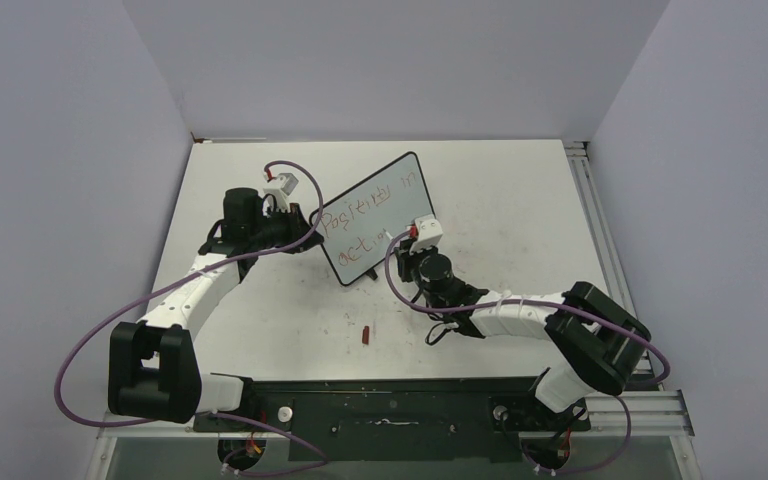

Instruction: Write a sentence on the whiteboard

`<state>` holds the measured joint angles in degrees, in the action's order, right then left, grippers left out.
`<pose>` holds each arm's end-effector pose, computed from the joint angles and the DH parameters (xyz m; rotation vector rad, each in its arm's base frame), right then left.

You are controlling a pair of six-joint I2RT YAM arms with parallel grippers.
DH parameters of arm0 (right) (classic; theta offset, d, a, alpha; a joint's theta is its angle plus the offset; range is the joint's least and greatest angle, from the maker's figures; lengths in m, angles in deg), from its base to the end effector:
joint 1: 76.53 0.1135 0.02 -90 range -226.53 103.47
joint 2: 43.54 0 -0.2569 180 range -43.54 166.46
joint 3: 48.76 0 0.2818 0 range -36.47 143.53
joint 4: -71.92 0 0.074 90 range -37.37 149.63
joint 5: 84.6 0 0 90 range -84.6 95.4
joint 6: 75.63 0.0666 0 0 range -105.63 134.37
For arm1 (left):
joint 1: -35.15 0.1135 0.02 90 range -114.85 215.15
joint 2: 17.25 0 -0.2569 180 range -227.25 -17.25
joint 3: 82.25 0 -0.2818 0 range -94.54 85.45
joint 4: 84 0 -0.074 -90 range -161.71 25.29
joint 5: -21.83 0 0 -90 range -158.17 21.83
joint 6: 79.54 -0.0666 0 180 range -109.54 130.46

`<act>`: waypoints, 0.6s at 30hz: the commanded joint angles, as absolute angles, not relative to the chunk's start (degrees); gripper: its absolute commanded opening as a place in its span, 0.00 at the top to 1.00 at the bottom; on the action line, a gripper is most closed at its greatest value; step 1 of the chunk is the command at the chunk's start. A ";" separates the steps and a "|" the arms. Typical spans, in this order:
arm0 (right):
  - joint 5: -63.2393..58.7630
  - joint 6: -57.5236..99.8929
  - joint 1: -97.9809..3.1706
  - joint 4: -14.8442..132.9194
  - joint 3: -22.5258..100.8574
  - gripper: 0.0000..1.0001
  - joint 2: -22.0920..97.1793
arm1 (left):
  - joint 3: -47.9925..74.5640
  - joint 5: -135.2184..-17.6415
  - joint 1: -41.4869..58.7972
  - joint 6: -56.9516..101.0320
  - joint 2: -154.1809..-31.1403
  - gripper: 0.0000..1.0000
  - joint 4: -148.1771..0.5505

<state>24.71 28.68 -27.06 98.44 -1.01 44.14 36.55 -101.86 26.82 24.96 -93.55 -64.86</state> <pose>0.2499 0.2584 0.1576 -0.3136 1.7913 0.4915 0.3293 -0.0856 0.2169 0.2284 2.1676 -0.8641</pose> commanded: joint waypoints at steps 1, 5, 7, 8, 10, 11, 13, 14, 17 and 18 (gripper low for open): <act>25.11 30.26 -26.84 99.65 -2.93 0.95 43.48 | 34.13 -102.23 26.64 24.95 -91.98 1.00 -64.43; 25.24 30.83 -26.60 99.38 -3.75 0.95 43.56 | 34.12 -102.19 26.63 24.96 -91.98 1.00 -64.41; 25.34 30.76 -26.49 99.45 -3.77 0.95 43.69 | 34.13 -102.20 26.63 24.96 -91.96 1.00 -64.46; 25.42 30.72 -26.42 99.45 -3.65 0.95 43.67 | 34.15 -102.25 26.67 24.96 -91.96 1.00 -64.50; 25.61 30.50 -26.45 99.46 -3.24 0.95 43.75 | 34.13 -102.21 26.66 24.96 -91.96 1.00 -64.50; 25.61 30.27 -26.46 99.45 -2.87 0.95 43.82 | 34.14 -102.20 26.70 24.96 -91.90 1.00 -64.50; 25.54 29.68 -26.45 99.58 -2.21 0.95 43.96 | 34.13 -102.24 26.68 24.96 -91.96 1.00 -64.50; 25.57 29.43 -26.48 99.54 -1.76 0.95 44.12 | 34.17 -102.26 26.64 24.96 -91.94 1.00 -64.50; 25.62 28.73 -26.47 99.56 -0.58 0.95 44.31 | 34.13 -102.18 26.67 24.96 -91.91 1.00 -64.50; 25.68 28.51 -26.44 99.58 -0.19 0.95 44.35 | 34.13 -102.19 26.68 24.96 -91.88 1.00 -64.50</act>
<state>24.84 29.64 -26.93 97.78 -3.48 44.16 36.55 -101.86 26.82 24.96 -93.55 -64.86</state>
